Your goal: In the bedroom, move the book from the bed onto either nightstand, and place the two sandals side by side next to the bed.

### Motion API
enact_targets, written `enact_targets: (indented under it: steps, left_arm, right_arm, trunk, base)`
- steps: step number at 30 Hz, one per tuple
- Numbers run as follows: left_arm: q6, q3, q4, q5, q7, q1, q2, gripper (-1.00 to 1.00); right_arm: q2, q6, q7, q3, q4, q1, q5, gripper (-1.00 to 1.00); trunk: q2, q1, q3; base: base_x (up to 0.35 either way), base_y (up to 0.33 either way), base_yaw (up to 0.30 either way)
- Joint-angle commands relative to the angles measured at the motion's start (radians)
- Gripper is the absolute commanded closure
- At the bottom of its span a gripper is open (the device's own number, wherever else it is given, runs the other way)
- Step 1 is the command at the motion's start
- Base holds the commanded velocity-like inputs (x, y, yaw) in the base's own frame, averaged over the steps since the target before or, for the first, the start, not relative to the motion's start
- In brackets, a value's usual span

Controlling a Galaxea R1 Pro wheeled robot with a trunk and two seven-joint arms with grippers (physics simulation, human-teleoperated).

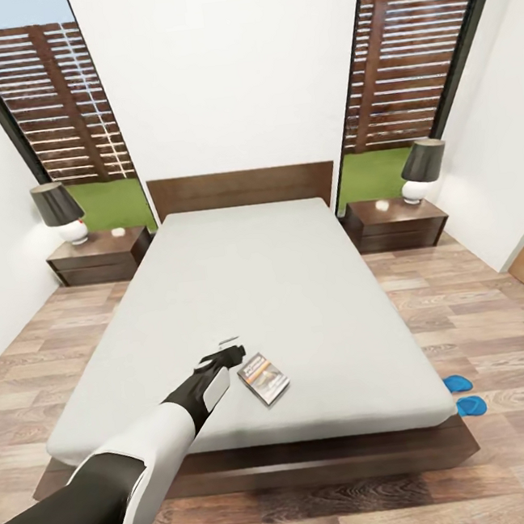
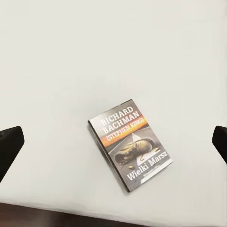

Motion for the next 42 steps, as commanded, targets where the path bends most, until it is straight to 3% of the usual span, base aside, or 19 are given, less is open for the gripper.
enact_targets:
  steps: [1,15,28,42]
  left_arm:
    - [0.005,-0.006,-0.002,0.003,0.006,-0.001,0.0,-1.0]
    - [0.003,-0.006,-0.002,0.001,0.002,0.0,0.0,-1.0]
    - [0.003,-0.006,-0.002,0.001,0.003,0.0,0.0,-1.0]
    - [0.002,-0.004,-0.002,0.001,0.003,0.0,0.0,-1.0]
  right_arm:
    - [0.0,0.0,0.006,0.008,0.003,-0.002,-0.011,-1.0]
    - [0.0,0.0,0.005,0.008,0.003,-0.002,-0.011,-1.0]
    - [0.0,-0.001,0.005,0.008,0.003,-0.002,-0.01,-1.0]
    - [0.0,0.0,0.004,0.008,0.003,-0.002,-0.011,-1.0]
  trunk:
    - [-0.002,0.001,-0.003]
    - [-0.002,0.001,-0.016]
    - [-0.002,0.001,-0.016]
    - [-0.002,0.001,-0.031]
  base:
    - [0.04,-0.035,0.0]
    - [0.082,-0.085,0.0]
    - [0.001,-0.232,0.0]
    - [0.0,-0.018,0.0]
